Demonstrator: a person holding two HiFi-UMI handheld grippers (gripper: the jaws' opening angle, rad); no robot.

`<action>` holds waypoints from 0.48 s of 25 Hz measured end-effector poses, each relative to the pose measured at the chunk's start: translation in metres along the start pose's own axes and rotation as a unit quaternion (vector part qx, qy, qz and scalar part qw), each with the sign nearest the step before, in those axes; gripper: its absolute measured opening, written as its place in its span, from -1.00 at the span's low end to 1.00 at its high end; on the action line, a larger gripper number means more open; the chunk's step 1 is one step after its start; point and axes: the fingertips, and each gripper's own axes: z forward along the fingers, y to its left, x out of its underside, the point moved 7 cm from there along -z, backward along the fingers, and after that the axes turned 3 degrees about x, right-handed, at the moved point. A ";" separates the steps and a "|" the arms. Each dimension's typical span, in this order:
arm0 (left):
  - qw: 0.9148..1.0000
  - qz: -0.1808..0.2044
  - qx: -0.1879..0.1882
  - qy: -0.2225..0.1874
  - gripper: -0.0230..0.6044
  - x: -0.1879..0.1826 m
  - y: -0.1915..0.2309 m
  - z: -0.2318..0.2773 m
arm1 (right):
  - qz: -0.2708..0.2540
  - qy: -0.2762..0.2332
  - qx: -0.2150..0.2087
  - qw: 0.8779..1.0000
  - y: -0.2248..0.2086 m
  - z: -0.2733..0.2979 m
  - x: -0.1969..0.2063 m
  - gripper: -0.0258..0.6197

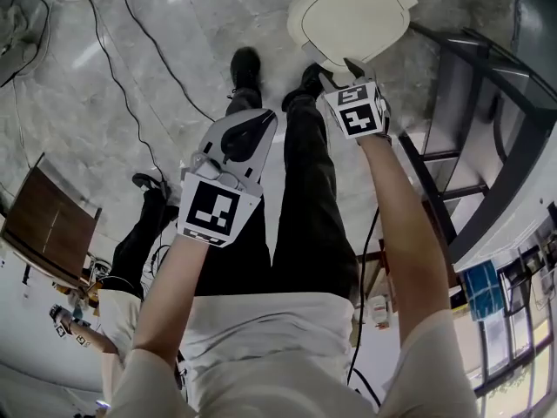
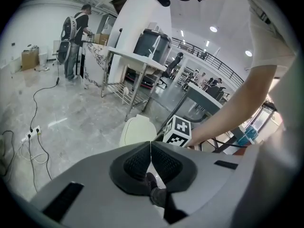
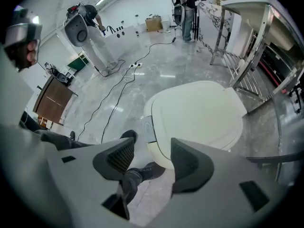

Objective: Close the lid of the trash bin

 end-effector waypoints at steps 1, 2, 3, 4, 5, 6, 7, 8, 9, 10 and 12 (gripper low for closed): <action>1.000 0.003 0.000 -0.001 -0.87 -0.004 -0.001 -0.004 | 0.000 -0.003 0.003 1.000 0.000 -0.008 0.000 -0.16; 1.000 0.006 0.001 -0.002 -0.87 -0.009 -0.003 -0.009 | 0.001 -0.004 0.007 1.000 0.000 -0.017 0.000 -0.16; 1.000 0.009 0.001 -0.003 -0.87 -0.014 -0.005 -0.014 | 0.001 -0.004 0.011 1.000 0.001 -0.026 0.001 -0.16; 1.000 0.014 0.002 -0.004 -0.87 -0.020 -0.007 -0.019 | 0.002 -0.004 0.015 1.000 0.001 -0.035 0.002 -0.16; 1.000 0.022 0.002 -0.005 -0.87 -0.026 -0.008 -0.024 | 0.003 -0.006 0.020 1.000 0.000 -0.045 0.001 -0.17; 0.999 0.031 0.002 -0.006 -0.87 -0.034 -0.009 -0.029 | 0.005 -0.009 0.025 1.000 -0.001 -0.054 -0.001 -0.20; 0.999 0.040 0.003 -0.009 -0.87 -0.042 -0.009 -0.034 | 0.008 -0.015 0.030 0.999 -0.002 -0.065 -0.004 -0.23; 0.999 0.046 0.003 -0.011 -0.87 -0.050 -0.011 -0.041 | 0.012 -0.022 0.033 0.999 -0.002 -0.076 -0.008 -0.28; 0.999 0.049 0.004 -0.014 -0.87 -0.057 -0.013 -0.048 | 0.017 -0.029 0.035 0.999 -0.001 -0.088 -0.011 -0.34; 0.999 0.048 0.005 -0.017 -0.87 -0.064 -0.016 -0.056 | 0.024 -0.035 0.038 0.998 0.000 -0.101 -0.013 -0.37; 0.999 0.041 0.007 -0.025 -0.87 -0.077 -0.020 -0.069 | 0.038 -0.046 0.046 0.997 0.002 -0.125 -0.018 -0.49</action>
